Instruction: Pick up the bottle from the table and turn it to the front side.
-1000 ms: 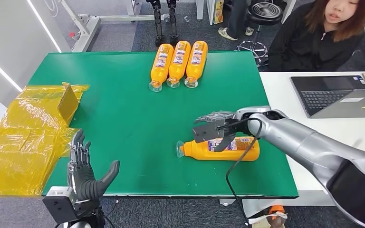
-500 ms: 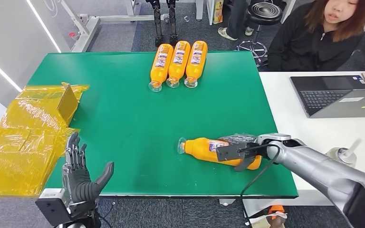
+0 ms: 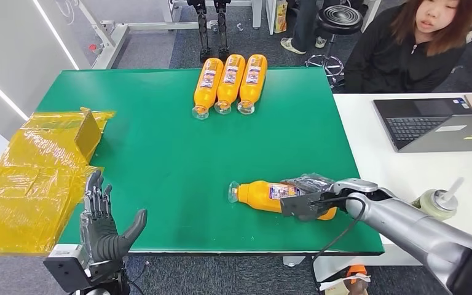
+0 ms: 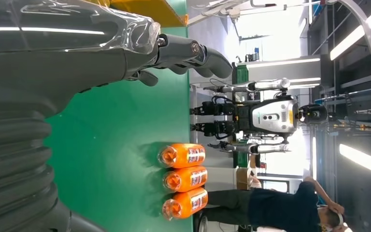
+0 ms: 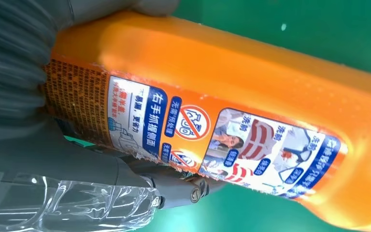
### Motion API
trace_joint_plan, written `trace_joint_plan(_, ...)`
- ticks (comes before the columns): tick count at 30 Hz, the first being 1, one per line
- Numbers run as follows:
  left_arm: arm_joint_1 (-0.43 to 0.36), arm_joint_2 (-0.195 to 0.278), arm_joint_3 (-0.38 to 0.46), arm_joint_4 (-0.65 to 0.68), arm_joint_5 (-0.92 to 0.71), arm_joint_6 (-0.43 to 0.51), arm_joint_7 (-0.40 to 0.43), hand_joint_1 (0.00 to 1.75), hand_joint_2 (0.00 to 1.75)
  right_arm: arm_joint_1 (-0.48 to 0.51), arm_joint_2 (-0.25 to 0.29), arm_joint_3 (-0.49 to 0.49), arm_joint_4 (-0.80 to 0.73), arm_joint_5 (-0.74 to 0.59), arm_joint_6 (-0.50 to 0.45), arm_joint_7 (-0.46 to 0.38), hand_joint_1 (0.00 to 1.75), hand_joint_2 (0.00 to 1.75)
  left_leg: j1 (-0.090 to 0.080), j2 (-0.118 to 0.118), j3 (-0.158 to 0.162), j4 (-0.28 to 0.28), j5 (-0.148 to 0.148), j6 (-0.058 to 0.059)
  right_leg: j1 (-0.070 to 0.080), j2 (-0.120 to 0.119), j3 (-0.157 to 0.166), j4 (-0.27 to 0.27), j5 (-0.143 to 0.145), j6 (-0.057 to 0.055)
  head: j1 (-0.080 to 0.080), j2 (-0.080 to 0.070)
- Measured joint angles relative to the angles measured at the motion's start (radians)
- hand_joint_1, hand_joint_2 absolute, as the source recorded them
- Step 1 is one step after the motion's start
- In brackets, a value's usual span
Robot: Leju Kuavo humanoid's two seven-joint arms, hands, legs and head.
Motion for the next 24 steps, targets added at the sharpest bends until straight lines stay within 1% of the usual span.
trace_joint_plan(3,0.001,0.0,0.0,-0.002,0.005,-0.002,-0.002,0.0,1.75,0.046,-0.007,-0.052,-0.04,0.047,-0.075,-0.004,1.75,1.75,0.0,0.0,0.0,0.0,0.0,0.0,0.0,0.0,-0.001,0.0,0.0,0.0,0.0,0.0)
trace_joint_plan(7,0.003,-0.001,0.0,-0.002,0.005,0.008,-0.01,0.0,1.75,0.124,-0.02,-0.154,-0.128,0.113,-0.181,-0.012,1.75,1.75,0.0,-0.001,-0.002,0.0,0.0,0.0,0.0,0.0,-0.002,0.0,0.0,0.0,0.0,0.0)
trace_joint_plan(11,-0.002,-0.004,0.003,-0.002,-0.027,0.02,-0.014,0.0,1.75,0.227,-0.018,-0.292,-0.248,0.217,-0.245,-0.017,1.75,1.75,0.0,-0.001,-0.004,0.0,-0.001,0.0,0.0,-0.001,-0.003,0.0,-0.001,0.0,0.0,0.0)
trace_joint_plan(14,-0.015,-0.01,0.008,-0.001,-0.038,-0.004,-0.002,0.0,1.75,0.3,-0.007,-0.394,-0.351,0.285,-0.263,0.004,1.75,1.75,0.0,-0.002,-0.005,-0.001,0.0,0.0,0.0,-0.002,-0.004,0.0,-0.001,0.0,0.0,0.0)
trace_joint_plan(17,-0.028,-0.013,0.017,-0.001,-0.021,-0.045,0.005,0.0,1.75,0.353,0.002,-0.475,-0.437,0.317,-0.268,0.015,1.75,1.75,0.0,-0.002,-0.005,-0.001,0.0,0.0,0.0,-0.002,-0.005,0.0,-0.001,0.0,0.0,0.0)
trace_joint_plan(19,-0.035,-0.016,0.024,0.004,0.024,-0.087,0.005,0.0,1.75,0.386,0.011,-0.519,-0.48,0.338,-0.269,0.007,1.75,1.75,0.0,-0.002,-0.005,-0.001,0.0,0.0,0.0,-0.002,-0.005,0.0,-0.001,0.0,0.0,0.0)
trace_joint_plan(21,-0.041,-0.02,0.027,0.013,0.107,-0.151,0.006,0.0,1.75,0.418,0.029,-0.551,-0.509,0.36,-0.27,-0.009,1.75,1.75,0.0,-0.002,-0.005,-0.001,0.0,0.0,0.0,-0.002,-0.005,0.0,-0.001,0.0,0.0,0.0)
trace_joint_plan(24,-0.044,-0.026,0.027,0.033,0.285,-0.276,0.028,0.0,1.75,0.458,0.067,-0.579,-0.529,0.385,-0.275,-0.031,1.75,1.75,0.0,-0.001,-0.005,-0.001,0.0,0.0,0.0,-0.001,-0.005,0.0,-0.001,0.0,0.0,0.0)
